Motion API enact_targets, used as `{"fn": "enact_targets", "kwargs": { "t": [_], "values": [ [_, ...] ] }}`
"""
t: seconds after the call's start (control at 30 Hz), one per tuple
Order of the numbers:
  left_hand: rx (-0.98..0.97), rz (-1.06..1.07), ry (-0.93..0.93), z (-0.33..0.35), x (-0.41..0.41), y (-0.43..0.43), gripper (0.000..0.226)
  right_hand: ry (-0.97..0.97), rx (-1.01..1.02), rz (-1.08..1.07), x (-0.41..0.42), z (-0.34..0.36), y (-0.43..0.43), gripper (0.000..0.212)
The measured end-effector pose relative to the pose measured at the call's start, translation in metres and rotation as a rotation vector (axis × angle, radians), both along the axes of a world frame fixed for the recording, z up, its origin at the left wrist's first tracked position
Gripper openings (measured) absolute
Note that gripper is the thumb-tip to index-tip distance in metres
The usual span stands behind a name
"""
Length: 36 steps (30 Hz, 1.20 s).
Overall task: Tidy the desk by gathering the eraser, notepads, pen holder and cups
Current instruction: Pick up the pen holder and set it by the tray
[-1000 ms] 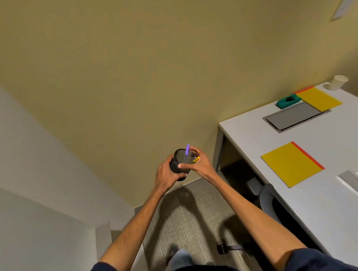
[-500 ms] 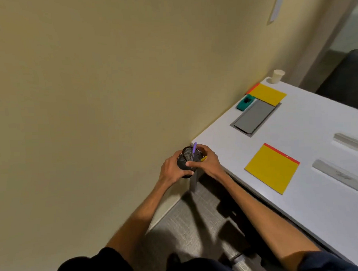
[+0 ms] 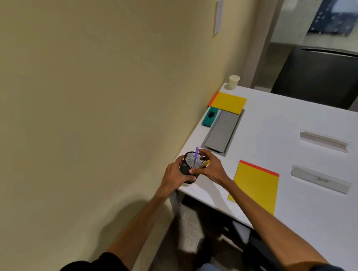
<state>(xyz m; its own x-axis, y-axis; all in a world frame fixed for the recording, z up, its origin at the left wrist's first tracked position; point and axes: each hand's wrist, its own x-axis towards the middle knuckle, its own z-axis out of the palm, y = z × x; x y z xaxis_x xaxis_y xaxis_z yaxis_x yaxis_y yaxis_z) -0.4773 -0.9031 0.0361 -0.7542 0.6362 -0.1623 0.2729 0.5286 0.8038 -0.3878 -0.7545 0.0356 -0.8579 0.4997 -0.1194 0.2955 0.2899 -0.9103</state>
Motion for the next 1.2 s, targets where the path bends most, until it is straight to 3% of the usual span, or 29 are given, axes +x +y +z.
{"fn": "enact_targets", "kwargs": {
  "t": [0.17,0.33,0.53,1.2],
  "values": [
    [0.043,-0.046,-0.08,-0.007,-0.04,0.058,0.079,-0.005,0.042,-0.008,-0.035,-0.005,0.059,0.085],
    [0.082,-0.062,-0.086,-0.008,-0.067,0.106,0.051,-0.032,0.065,-0.013,-0.061,-0.008,0.105,0.083],
    [0.093,0.082,-0.292,-0.018,-0.102,0.157,0.037,-0.081,0.089,-0.023,-0.096,-0.015,0.144,0.081],
    [-0.105,0.07,-0.129,-0.056,-0.174,0.216,0.035,-0.253,0.093,0.064,-0.191,-0.035,0.191,0.089]
  ]
}}
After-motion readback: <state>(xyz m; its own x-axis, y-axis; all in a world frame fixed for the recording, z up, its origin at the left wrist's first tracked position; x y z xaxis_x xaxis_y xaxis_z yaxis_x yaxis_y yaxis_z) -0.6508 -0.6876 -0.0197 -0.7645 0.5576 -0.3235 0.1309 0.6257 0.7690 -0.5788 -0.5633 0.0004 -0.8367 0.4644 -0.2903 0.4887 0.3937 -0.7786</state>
